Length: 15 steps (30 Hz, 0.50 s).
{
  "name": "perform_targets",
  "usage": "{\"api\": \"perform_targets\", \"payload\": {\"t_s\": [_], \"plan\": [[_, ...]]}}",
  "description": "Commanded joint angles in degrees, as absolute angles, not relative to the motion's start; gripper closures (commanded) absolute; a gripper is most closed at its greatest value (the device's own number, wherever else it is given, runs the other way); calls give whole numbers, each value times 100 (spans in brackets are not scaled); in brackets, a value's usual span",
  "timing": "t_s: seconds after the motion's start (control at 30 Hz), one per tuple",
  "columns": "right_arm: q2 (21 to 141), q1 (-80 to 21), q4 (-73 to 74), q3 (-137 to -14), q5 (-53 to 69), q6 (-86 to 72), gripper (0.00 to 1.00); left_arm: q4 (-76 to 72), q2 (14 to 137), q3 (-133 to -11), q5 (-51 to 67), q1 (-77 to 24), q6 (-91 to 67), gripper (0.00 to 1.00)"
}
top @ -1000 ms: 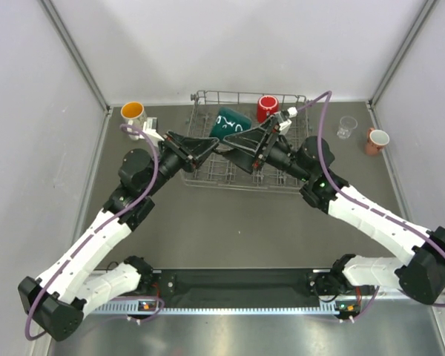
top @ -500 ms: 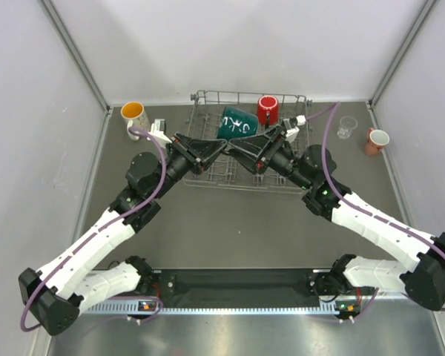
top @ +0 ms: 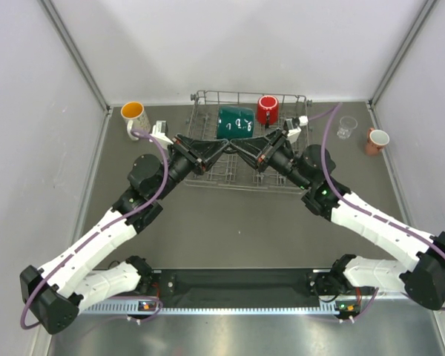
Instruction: Load the cups into the dish rack
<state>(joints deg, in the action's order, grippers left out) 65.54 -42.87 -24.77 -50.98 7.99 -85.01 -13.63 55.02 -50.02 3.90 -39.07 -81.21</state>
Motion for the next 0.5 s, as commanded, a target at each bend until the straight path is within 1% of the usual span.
{"api": "perform_targets", "payload": {"t_s": [0.0, 0.23, 0.33, 0.37, 0.47], "plan": [[6600, -4280, -2847, -5326, 422, -8367, 100, -2030, 5458, -5019, 808, -4043, -8165, 100], [6618, -4236, -3708, -5010, 527, -8245, 100, -1812, 5292, -4852, 748, -4061, -8112, 100], [6671, -4236, -3692, -5185, 676, -7825, 100, -1644, 5160, -4764, 677, -4052, -8068, 100], [6680, -4219, -3509, -5255, 694, -7674, 100, -1539, 5133, -4746, 668, -4052, -8060, 96], [6671, -4228, -3156, -5388, 738, -7296, 100, -1372, 5063, -4702, 668, -4052, -8042, 88]]}}
